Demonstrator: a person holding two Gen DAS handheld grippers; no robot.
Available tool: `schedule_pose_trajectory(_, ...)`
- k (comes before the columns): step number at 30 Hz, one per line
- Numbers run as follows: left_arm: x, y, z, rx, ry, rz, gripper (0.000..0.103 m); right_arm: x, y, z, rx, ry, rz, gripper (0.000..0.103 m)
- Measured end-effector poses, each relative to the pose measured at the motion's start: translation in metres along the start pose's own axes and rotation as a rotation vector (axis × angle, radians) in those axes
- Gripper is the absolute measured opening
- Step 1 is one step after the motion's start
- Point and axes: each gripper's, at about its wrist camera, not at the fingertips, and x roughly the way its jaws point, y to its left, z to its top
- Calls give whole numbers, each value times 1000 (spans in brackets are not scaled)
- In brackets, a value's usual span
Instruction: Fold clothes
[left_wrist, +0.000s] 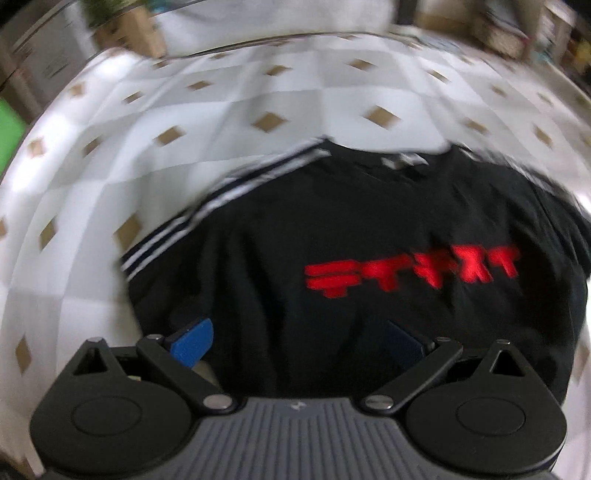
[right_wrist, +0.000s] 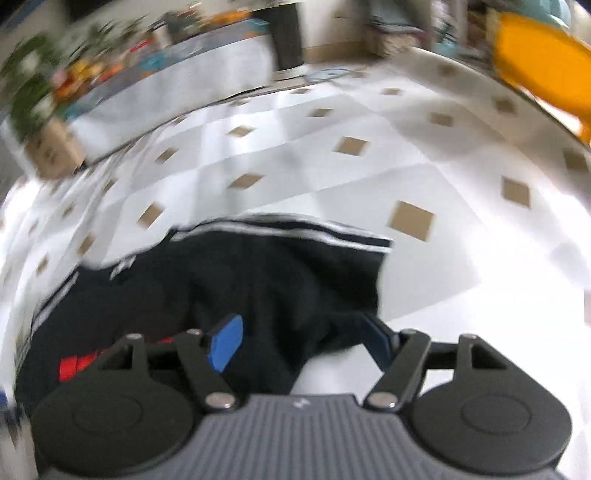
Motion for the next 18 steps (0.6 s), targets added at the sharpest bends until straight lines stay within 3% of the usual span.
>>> schedule_pose_trajectory(4,4,-28,-3,142,7,-37,100,13,-1,1,-50,9,-70,70)
schedule_pose_trajectory(13,13,-48,-4,183,37,-63,100,47,-12,-5,-29,31,-98,68)
schedule_pose_trajectory(14,13,-47,-3,174,40,-68,100,50,-14,-6,-24,35,-87,64)
schedule_pose_trajectory(18,16,-42,-3,156,50,-55,100,57,-12,-8,-32,46,-50,32)
